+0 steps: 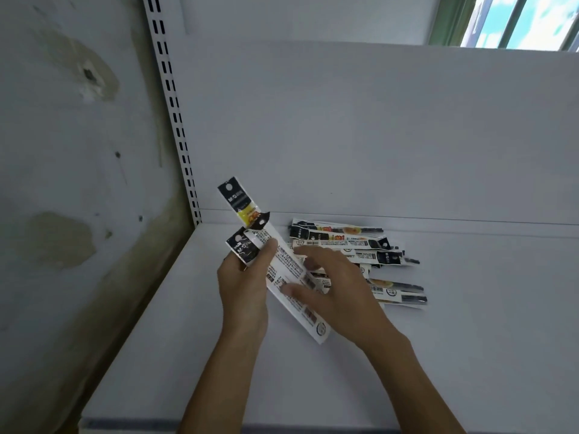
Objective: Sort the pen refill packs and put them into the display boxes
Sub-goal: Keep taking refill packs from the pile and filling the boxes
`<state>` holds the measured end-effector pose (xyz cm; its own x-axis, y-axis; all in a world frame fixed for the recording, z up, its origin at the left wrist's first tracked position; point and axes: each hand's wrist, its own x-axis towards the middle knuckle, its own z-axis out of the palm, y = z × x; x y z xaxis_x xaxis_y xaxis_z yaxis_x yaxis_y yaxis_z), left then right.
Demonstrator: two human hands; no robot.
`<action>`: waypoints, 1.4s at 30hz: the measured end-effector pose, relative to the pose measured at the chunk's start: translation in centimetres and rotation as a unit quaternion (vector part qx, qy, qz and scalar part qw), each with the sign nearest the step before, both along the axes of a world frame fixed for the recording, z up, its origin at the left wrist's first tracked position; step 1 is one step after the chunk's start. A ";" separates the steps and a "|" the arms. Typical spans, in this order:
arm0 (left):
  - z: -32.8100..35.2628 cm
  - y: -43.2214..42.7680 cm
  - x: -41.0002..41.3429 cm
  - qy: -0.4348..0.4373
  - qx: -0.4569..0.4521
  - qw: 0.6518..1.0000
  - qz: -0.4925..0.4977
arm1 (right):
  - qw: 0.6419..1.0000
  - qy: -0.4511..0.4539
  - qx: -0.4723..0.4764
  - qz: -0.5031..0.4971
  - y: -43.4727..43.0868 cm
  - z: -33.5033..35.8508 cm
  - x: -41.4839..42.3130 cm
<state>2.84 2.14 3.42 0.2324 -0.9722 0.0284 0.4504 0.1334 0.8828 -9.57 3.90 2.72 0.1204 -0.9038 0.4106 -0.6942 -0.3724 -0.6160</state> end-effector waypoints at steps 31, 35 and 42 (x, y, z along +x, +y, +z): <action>0.4 4.5 -12.3 -0.104 0.034 0.990 -0.092 | 0.961 -0.207 0.063 -0.173 10.3 1.5 -12.7; 1.0 6.5 -18.1 -0.086 0.042 0.979 -0.182 | 0.953 -0.213 0.063 -0.208 13.4 0.9 -17.9; 1.6 14.1 -31.5 -0.086 0.028 0.948 -0.307 | 0.915 -0.243 0.034 -0.321 22.9 0.4 -31.2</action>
<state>-28.61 16.25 5.03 -0.3801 -0.9241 -0.0401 0.2779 -0.1554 0.9479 -40.73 26.84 3.15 -0.6270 -0.7488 0.2150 -0.3938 0.0665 -0.9168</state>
